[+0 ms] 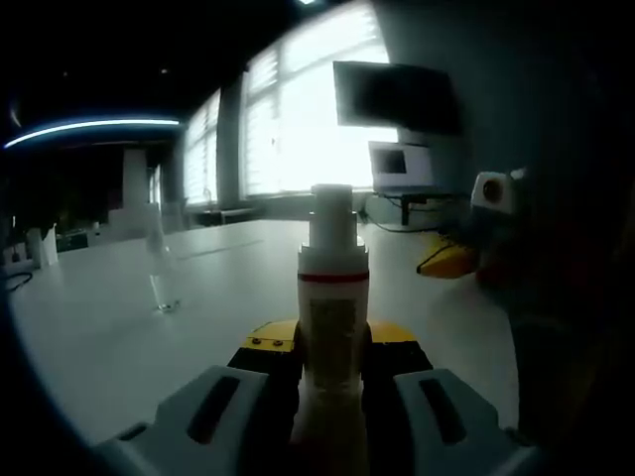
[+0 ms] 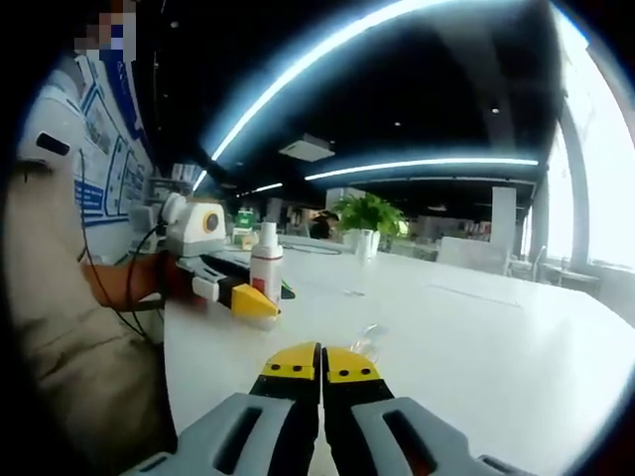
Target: Clamp pump bottle remove cover press pump head put on cover
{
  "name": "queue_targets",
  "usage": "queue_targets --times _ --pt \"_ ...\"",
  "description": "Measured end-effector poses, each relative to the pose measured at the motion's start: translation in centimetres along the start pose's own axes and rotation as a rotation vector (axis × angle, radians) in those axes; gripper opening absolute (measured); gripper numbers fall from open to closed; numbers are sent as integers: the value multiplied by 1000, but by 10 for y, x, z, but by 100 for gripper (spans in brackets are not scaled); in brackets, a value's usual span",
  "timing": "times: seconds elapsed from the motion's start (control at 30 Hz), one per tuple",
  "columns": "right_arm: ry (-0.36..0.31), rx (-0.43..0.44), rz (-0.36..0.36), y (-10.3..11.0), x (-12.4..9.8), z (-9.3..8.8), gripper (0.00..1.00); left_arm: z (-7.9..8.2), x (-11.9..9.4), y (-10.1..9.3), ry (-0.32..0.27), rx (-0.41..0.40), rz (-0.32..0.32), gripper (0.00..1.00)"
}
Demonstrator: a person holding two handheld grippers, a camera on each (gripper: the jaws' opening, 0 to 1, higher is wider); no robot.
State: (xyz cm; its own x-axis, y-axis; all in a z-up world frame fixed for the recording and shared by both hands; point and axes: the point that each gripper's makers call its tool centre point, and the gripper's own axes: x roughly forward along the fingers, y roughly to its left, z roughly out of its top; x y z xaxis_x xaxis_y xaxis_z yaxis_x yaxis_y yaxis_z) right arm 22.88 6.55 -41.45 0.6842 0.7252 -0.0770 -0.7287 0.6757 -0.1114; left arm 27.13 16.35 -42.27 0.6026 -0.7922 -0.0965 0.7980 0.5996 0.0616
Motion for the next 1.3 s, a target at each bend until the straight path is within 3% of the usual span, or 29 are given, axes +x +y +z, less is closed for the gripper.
queue_targets --times 0.67,1.3 --pt "21 -19 13 -3 1 -5 0 1 0 -2 0 1 0 14" --pt "82 -4 -25 -10 1 -11 0 1 0 -2 -2 10 -2 15"
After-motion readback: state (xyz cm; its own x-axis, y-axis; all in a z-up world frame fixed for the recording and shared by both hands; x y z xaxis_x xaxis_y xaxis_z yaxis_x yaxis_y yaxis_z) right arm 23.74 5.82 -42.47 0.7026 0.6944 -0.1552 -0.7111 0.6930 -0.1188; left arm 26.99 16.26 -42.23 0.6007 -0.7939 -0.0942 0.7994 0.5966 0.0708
